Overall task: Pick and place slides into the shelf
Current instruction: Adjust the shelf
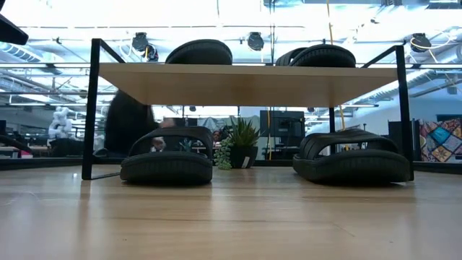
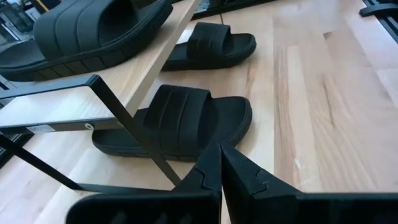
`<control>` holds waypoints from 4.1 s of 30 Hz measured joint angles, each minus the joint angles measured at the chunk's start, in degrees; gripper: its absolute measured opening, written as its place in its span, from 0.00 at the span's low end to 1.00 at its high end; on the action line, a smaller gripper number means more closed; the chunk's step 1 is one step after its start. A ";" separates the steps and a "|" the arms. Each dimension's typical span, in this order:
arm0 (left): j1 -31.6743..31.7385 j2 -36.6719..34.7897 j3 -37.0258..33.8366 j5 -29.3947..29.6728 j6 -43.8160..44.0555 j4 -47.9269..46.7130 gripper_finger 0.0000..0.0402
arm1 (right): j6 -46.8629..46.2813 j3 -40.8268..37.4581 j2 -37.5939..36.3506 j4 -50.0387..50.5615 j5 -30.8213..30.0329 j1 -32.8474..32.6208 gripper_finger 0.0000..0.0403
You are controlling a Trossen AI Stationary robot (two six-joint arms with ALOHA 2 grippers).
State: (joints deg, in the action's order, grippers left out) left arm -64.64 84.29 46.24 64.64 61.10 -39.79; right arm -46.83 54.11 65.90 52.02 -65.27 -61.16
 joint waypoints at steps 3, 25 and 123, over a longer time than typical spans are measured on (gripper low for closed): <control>0.00 0.00 0.00 0.00 -0.58 0.02 0.01 | -10.51 0.00 -0.75 12.05 8.77 2.49 0.00; 5.01 0.00 0.04 -3.68 19.39 -11.34 0.01 | -4.06 -7.48 -0.55 -1.07 15.84 14.30 0.00; 29.11 -0.33 3.23 -23.56 6.27 -7.44 0.00 | 14.53 -20.22 -18.87 -24.47 24.08 21.95 0.00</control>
State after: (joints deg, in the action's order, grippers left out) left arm -35.53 83.96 49.47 41.09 67.37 -47.23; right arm -32.29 33.89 47.03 27.55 -41.19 -39.22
